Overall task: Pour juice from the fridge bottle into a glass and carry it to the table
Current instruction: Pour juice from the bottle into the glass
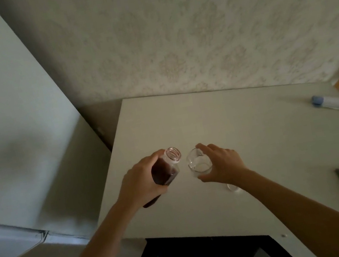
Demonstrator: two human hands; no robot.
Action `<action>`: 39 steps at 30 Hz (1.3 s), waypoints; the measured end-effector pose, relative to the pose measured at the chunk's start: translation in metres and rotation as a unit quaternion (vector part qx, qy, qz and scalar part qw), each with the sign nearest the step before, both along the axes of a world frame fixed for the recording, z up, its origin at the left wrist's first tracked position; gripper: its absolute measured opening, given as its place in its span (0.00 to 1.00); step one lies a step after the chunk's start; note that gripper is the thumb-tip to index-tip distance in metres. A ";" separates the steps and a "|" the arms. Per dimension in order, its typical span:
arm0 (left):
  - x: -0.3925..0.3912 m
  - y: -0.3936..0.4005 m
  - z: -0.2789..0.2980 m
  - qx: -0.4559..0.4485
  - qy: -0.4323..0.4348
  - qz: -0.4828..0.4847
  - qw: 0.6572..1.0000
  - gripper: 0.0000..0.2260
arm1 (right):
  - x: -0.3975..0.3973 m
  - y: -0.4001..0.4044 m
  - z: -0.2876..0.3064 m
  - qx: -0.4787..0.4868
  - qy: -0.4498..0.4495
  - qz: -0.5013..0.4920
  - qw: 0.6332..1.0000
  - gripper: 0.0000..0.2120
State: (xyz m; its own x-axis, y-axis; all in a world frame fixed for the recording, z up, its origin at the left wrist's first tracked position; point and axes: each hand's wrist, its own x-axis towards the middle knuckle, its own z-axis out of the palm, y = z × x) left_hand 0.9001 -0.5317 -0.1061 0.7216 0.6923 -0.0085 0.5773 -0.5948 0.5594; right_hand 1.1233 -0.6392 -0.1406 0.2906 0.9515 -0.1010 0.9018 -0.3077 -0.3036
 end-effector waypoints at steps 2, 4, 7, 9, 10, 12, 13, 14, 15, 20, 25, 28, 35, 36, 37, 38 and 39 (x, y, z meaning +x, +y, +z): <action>0.002 0.008 0.017 0.024 0.024 -0.023 0.999 0.39 | -0.001 0.002 0.020 0.020 -0.014 -0.001 1.000 0.40; 0.004 0.013 0.033 0.048 0.043 -0.047 0.997 0.39 | -0.003 0.005 0.039 0.036 -0.028 0.005 0.999 0.40; 0.009 0.017 0.056 0.080 0.065 -0.066 0.992 0.40 | -0.008 0.009 0.063 0.051 -0.043 0.009 0.998 0.40; 0.012 0.019 0.068 0.099 0.086 -0.080 0.988 0.40 | -0.011 0.011 0.076 0.061 -0.055 0.014 0.997 0.40; 0.014 0.019 0.073 0.110 0.097 -0.087 0.985 0.40 | -0.013 0.011 0.081 0.065 -0.062 0.017 0.996 0.40; 0.017 0.020 0.082 0.133 0.113 -0.099 0.980 0.41 | -0.015 0.011 0.090 0.071 -0.078 0.021 0.994 0.40; 0.019 0.021 0.086 0.144 0.122 -0.103 0.977 0.41 | -0.016 0.011 0.093 0.072 -0.087 0.022 0.993 0.40; 0.020 0.021 0.090 0.156 0.130 -0.107 0.973 0.41 | -0.016 0.011 0.096 0.074 -0.094 0.023 0.993 0.40; 0.022 0.021 0.094 0.167 0.140 -0.110 0.970 0.41 | -0.017 0.011 0.098 0.074 -0.100 0.022 0.992 0.41; 0.028 0.019 0.104 0.201 0.184 -0.119 0.955 0.39 | -0.017 0.011 0.104 0.067 -0.119 0.020 0.990 0.41; 0.034 0.016 0.106 0.215 0.205 -0.123 0.947 0.39 | -0.014 0.011 0.105 0.063 -0.128 0.016 0.990 0.40; 0.039 0.014 0.108 0.224 0.218 -0.129 0.941 0.39 | -0.013 0.010 0.105 0.062 -0.138 0.018 0.988 0.40; 0.051 0.009 0.115 0.260 0.249 -0.136 0.923 0.36 | -0.009 0.008 0.104 0.059 -0.133 0.020 0.989 0.40; 0.052 0.009 0.115 0.263 0.251 -0.137 0.922 0.36 | -0.009 0.008 0.105 0.059 -0.134 0.021 0.989 0.40; 0.053 0.009 0.116 0.265 0.253 -0.138 0.920 0.36 | -0.009 0.009 0.105 0.059 -0.134 0.022 0.989 0.40; 0.054 0.009 0.116 0.267 0.255 -0.138 0.919 0.36 | -0.009 0.009 0.105 0.059 -0.135 0.023 0.989 0.40; 0.054 0.009 0.116 0.268 0.256 -0.137 0.918 0.36 | -0.008 0.010 0.105 0.058 -0.135 0.024 0.989 0.40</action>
